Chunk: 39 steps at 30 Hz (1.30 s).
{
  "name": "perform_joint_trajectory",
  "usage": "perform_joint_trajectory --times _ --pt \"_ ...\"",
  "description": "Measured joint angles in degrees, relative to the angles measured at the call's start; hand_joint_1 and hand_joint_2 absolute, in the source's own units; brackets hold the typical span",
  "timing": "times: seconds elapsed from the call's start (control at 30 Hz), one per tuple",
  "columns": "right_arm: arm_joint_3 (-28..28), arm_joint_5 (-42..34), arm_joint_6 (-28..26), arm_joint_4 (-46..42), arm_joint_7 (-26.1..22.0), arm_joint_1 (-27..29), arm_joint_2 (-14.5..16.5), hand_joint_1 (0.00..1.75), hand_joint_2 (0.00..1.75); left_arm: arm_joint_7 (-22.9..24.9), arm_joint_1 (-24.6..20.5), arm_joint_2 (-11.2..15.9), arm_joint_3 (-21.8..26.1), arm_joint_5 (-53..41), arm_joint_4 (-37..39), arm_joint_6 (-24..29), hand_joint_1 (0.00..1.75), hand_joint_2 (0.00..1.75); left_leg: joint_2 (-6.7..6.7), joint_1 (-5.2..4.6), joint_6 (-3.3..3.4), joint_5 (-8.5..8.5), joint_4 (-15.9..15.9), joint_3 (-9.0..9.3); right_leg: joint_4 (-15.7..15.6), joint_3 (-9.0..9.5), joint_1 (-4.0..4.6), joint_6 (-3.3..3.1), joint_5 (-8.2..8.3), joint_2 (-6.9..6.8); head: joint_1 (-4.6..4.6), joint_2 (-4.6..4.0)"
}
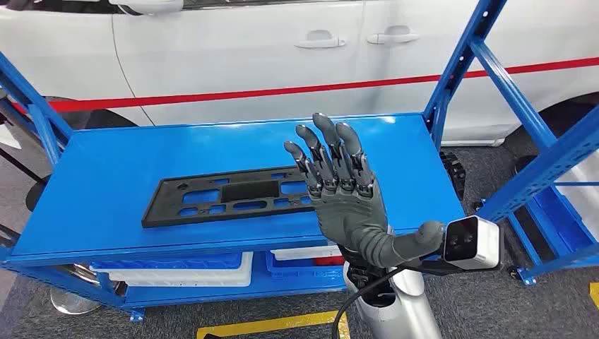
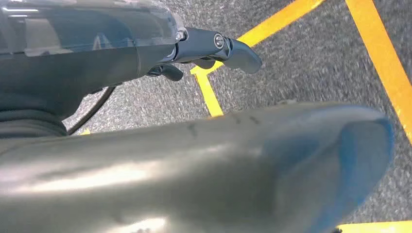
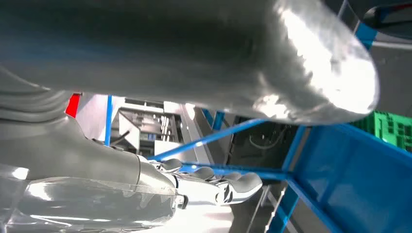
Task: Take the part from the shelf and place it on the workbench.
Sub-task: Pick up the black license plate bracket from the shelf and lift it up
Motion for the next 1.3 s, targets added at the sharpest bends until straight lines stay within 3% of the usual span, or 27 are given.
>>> perform_joint_trajectory --times 0.07,0.13,0.17,0.2,0.23,0.3,0.33,0.4,0.47,0.53,0.6,0.67,0.7,0.77,0.83,0.87,1.0,1.07,1.13,1.17,1.2,1.23,1.3 --pt "0.0 0.0 0.0 0.0 0.0 0.0 0.0 0.0 0.0 0.0 0.0 0.0 0.0 0.0 0.0 0.0 0.0 0.0 -0.29 -0.06 0.12 0.01 0.0 -0.03 4.0 -1.99 -0.02 0.18 -1.94 0.12 0.0 -0.01" --pt "0.0 0.0 0.0 0.1 0.1 0.1 -0.1 0.0 0.0 0.0 0.1 0.0 0.0 0.0 0.0 0.0 0.0 0.0 -0.94 -0.2 0.29 -0.02 0.0 -0.07 11.0 -5.6 -0.04 0.42 -4.57 0.24 0.0 -0.01" --pt "0.0 0.0 -0.1 0.1 0.2 0.1 -0.2 0.0 0.0 -0.1 0.1 0.0 0.0 0.0 0.0 0.0 0.0 0.0 -1.38 -0.28 0.35 -0.07 0.1 -0.06 12.7 -6.7 -0.04 0.43 -4.63 0.27 -0.01 -0.01" --pt "0.0 0.0 -0.1 0.2 0.2 0.2 -0.2 0.0 0.0 -0.1 0.2 0.0 0.0 0.0 0.0 0.1 0.0 0.0 -1.91 -0.35 0.36 -0.11 0.1 -0.01 12.1 -6.64 -0.04 0.32 -3.5 0.36 -0.01 -0.01" --pt "0.0 0.0 -0.1 0.2 0.3 0.2 -0.2 0.0 0.0 -0.1 0.2 0.0 0.0 0.0 0.0 0.1 0.0 0.0 -2.53 -0.42 0.35 -0.18 0.1 0.09 9.5 -5.57 -0.02 0.09 -1.49 0.71 0.0 -0.01" --pt "0.0 0.0 -0.2 0.2 0.4 0.1 -0.2 0.0 0.0 -0.3 0.2 -0.1 0.0 0.1 0.0 0.2 0.0 0.0 -3.63 -0.61 0.16 -0.39 0.1 0.21 1.2 -1.81 0.0 -0.68 2.34 2.61 -0.06 -0.01" --pt "0.0 0.0 -0.3 0.2 0.4 0.1 -0.2 0.0 0.0 -0.4 0.1 -0.2 0.0 0.1 0.0 0.3 0.0 0.0 -4.04 -0.62 -0.04 -0.49 0.2 0.15 -1.6 -0.5 0.04 -0.97 3.22 3.47 -0.08 0.0" --pt "0.0 0.0 -0.9 0.2 0.5 0.1 -0.2 0.0 0.0 -0.5 0.2 -0.2 0.0 0.2 0.0 0.4 0.0 0.0 -4.56 -0.47 -0.63 -0.66 0.1 -0.06 -3.4 0.32 0.2 -1.31 3.16 4.16 -0.1 0.0" --pt "0.0 0.1 -2.1 0.2 0.6 0.2 -0.2 0.0 0.0 -0.6 0.3 -0.2 0.0 0.3 0.0 0.4 0.0 0.0 -4.62 -0.35 -1.27 -0.94 0.1 0.0 -4.0 0.69 0.07 -1.63 3.24 3.72 -0.07 -0.01" --pt "0.0 0.5 -3.5 0.2 1.1 0.3 -0.1 0.0 0.87 -0.7 0.3 -0.2 0.0 0.4 0.0 0.5 0.0 0.0 -3.1 -0.48 -1.79 -2.73 2.7 -1.11 -4.8 1.36 -0.3 -2.11 3.34 3.11 -0.33 -0.01" --pt "-0.1 1.3 -5.0 0.4 1.6 0.6 -0.1 0.0 1.75 -0.9 0.2 -0.2 0.0 0.5 0.0 0.5 0.0 0.0 -1.32 -0.25 -2.28 -6.12 9.9 -4.73 -5.0 1.72 -0.31 -2.46 3.18 2.35 -0.6 -0.01" --pt "-0.1 2.3 -6.4 0.7 2.1 1.1 -0.2 0.0 1.75 -1.0 0.3 -0.2 0.0 0.4 0.0 0.5 0.0 0.0 -0.82 0.08 -2.75 -7.61 15.7 -8.07 -4.9 1.82 -0.26 -2.5 2.93 1.76 -0.63 -0.01" --pt "-0.1 2.8 -6.9 0.9 2.3 1.3 -0.3 0.0 1.75 -1.0 0.3 -0.2 0.0 0.4 0.0 0.5 0.0 0.0 -0.74 0.21 -2.91 -6.73 15.7 -8.35 -4.9 1.88 -0.28 -2.41 2.82 1.61 -0.63 -0.01" --pt "0.0 3.4 -7.4 1.2 2.4 1.4 -0.5 0.0 1.75 -1.1 0.4 -0.2 0.0 0.4 0.0 0.4 0.0 0.0 -0.48 0.44 -3.02 -2.5 9.6 -5.78 -4.7 2.09 -0.34 -2.09 2.53 1.5 -0.64 0.0" --pt "0.0 3.5 -7.5 1.3 2.5 1.4 -0.6 0.0 1.75 -1.1 0.3 -0.2 0.0 0.3 0.0 0.4 0.0 0.0 -0.28 0.43 -2.78 0.28 2.7 -2.65 -4.3 2.12 -0.17 -1.6 2.17 1.48 -0.62 0.01" --pt "0.0 3.6 -7.5 1.4 2.7 1.4 -0.6 0.0 1.75 -1.1 0.2 -0.2 0.0 0.3 0.0 0.3 0.0 0.0 -0.26 0.35 -2.51 0.65 1.1 -1.93 -4.1 2.04 -0.08 -1.34 2.07 1.46 -0.59 0.01" --pt "0.2 3.7 -8.1 1.9 5.1 1.2 -1.1 0.0 1.75 -1.1 0.2 -0.2 0.0 0.1 0.0 0.1 0.0 0.0 -0.34 0.21 -1.04 0.78 0.2 -1.64 -3.3 1.65 -0.21 -0.22 1.39 1.31 -0.55 0.0" --pt "0.5 3.6 -8.3 2.1 6.3 1.1 -1.5 0.0 1.75 -1.1 0.1 -0.2 0.0 0.0 0.0 0.0 0.0 0.0 -0.31 0.25 -0.35 0.95 0.0 -1.51 1.1 -0.33 -0.33 0.22 -1.27 1.2 -0.53 -0.01" --pt "0.6 3.7 -8.7 2.4 6.8 1.1 -2.0 0.0 1.75 -1.1 0.0 -0.2 0.0 0.0 0.0 0.0 0.0 0.0 -0.31 0.14 -0.03 0.88 0.0 -1.52 8.4 -3.92 -0.29 0.39 -4.46 1.16 -0.52 0.0" --pt "0.6 4.2 -9.2 2.5 7.2 1.2 -2.2 0.0 1.75 -1.1 0.1 -0.2 0.0 0.0 0.0 0.0 0.0 0.0 -0.31 0.08 0.04 0.84 0.0 -1.49 11.0 -5.26 -0.29 0.41 -5.04 1.16 -0.53 -0.01" --pt "0.7 5.3 -10.2 2.7 7.7 1.2 -2.4 0.0 1.75 -1.1 0.1 -0.2 0.0 0.0 0.0 -0.1 0.0 0.0 -0.35 0.02 0.08 0.78 0.0 -1.43 11.6 -5.69 -0.28 0.36 -4.58 1.16 -0.53 -0.01" --pt "1.0 7.3 -12.0 2.8 8.1 1.1 -2.6 0.0 1.75 -1.1 0.1 -0.2 0.0 0.0 0.0 -0.1 0.0 0.0 -0.4 -0.01 0.09 0.7 0.1 -1.33 10.1 -5.06 -0.27 0.21 -3.12 1.16 -0.53 0.0" --pt "1.8 15.1 -17.9 3.0 8.8 0.9 -2.9 0.0 1.75 -1.2 0.1 -0.3 0.0 0.0 0.0 -0.2 0.0 0.0 -0.53 -0.08 -0.11 0.49 0.1 -1.07 2.9 -1.65 -0.16 -0.35 0.64 1.18 -0.53 0.0"
